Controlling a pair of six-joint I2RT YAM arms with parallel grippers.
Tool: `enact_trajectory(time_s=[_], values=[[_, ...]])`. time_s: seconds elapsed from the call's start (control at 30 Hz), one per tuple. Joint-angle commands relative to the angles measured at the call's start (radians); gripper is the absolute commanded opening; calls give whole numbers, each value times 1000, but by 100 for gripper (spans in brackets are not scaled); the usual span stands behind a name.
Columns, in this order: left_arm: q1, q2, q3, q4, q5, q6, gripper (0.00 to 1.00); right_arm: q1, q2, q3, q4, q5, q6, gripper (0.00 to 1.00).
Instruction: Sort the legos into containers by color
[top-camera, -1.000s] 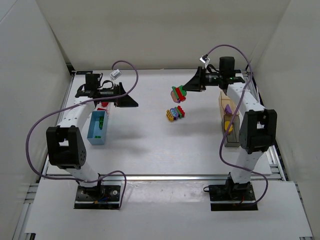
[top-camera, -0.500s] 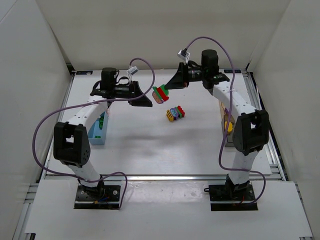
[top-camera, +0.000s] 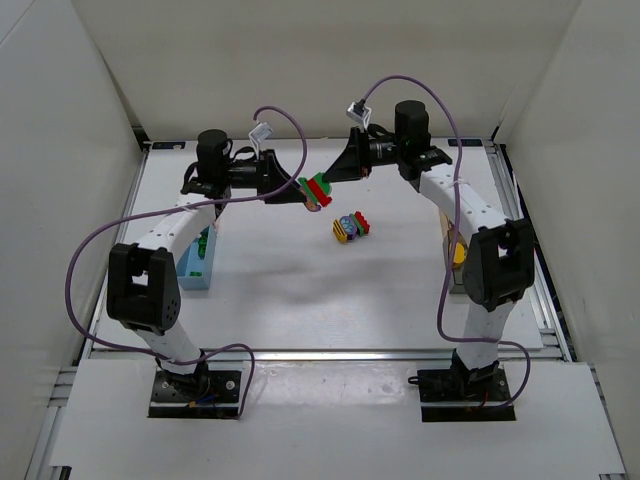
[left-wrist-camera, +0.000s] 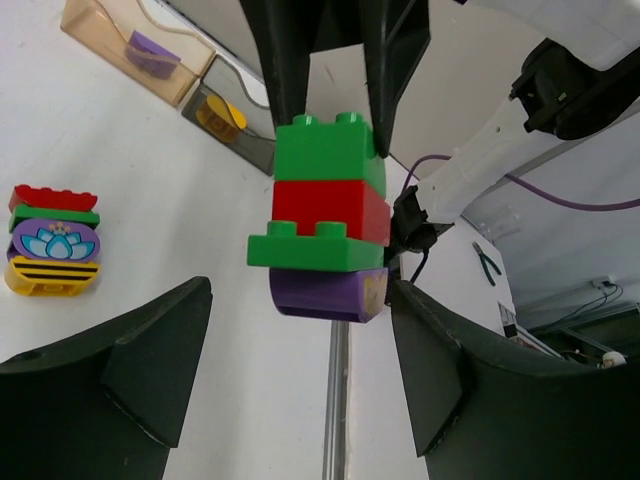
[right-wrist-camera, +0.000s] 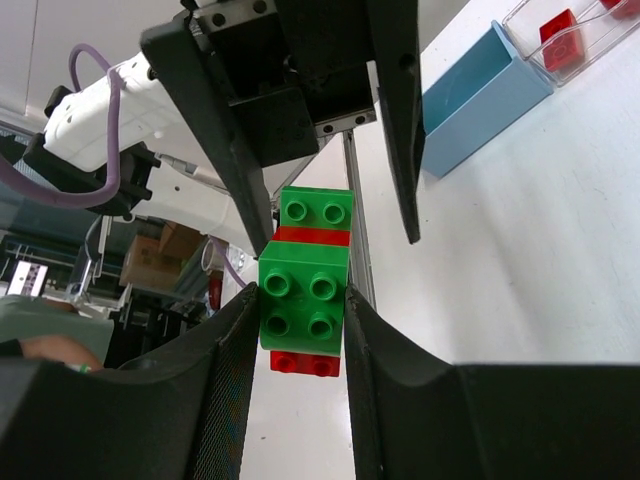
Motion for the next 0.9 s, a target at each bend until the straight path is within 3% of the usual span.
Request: enact_trajectory(time_s=[0.0,0.5,0.77,0.87], values=[[1,-15,3,128,25,-77,82,0,14,26,56,-28,19,0],[-3,-21,-15,175,71,-112,70,1,28,36,64,-22,18,0],[-3,-30,-33,165,80,-111,56,1,20,58,47,-13,10,0],[-3,-35,-36,154,75,-106,66,1,17,62,47,-13,12,0]])
